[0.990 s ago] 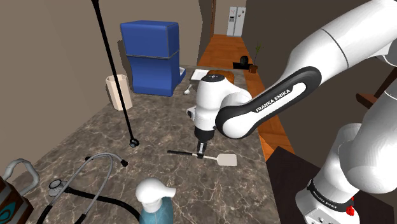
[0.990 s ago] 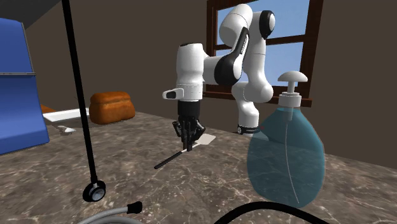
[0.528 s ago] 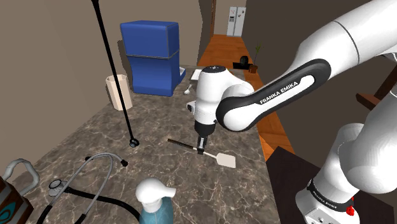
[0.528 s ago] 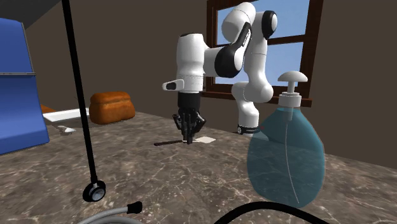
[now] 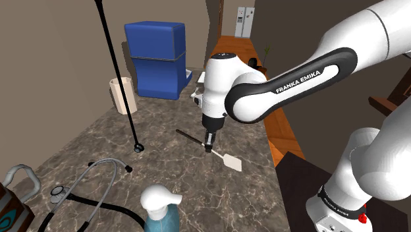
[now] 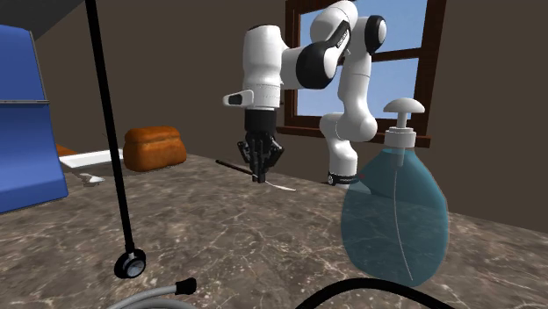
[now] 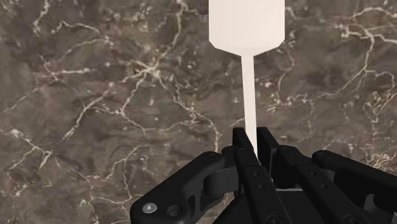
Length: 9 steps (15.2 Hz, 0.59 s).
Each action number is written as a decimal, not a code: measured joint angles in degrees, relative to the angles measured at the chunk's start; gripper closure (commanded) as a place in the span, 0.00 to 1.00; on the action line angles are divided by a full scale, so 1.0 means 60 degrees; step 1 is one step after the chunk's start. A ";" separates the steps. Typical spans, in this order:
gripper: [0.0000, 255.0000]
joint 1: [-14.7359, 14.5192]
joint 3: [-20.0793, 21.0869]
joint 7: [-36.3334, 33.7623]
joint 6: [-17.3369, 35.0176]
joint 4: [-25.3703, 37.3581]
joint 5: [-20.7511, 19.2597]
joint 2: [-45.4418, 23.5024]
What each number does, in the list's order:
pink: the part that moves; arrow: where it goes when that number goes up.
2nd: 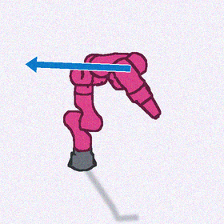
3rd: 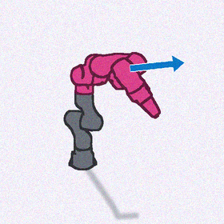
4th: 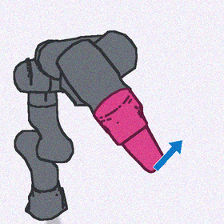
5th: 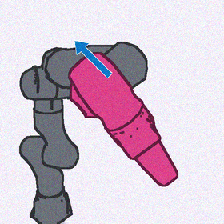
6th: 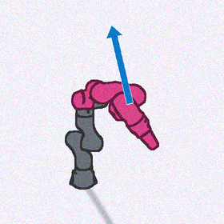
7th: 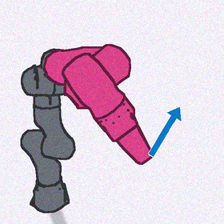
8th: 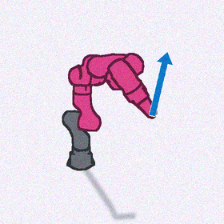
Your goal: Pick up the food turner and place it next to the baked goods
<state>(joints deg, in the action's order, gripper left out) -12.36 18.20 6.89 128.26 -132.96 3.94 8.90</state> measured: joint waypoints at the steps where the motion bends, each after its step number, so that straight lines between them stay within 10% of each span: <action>1: 1.00 -0.0003 0.0002 -0.0009 -0.0116 0.0101 0.0001 0.0016; 9: 1.00 0.0004 -0.0084 0.0085 -0.1181 0.0752 0.0095 0.0442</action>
<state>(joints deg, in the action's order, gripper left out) -12.33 17.69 7.40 121.17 -128.44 4.51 11.55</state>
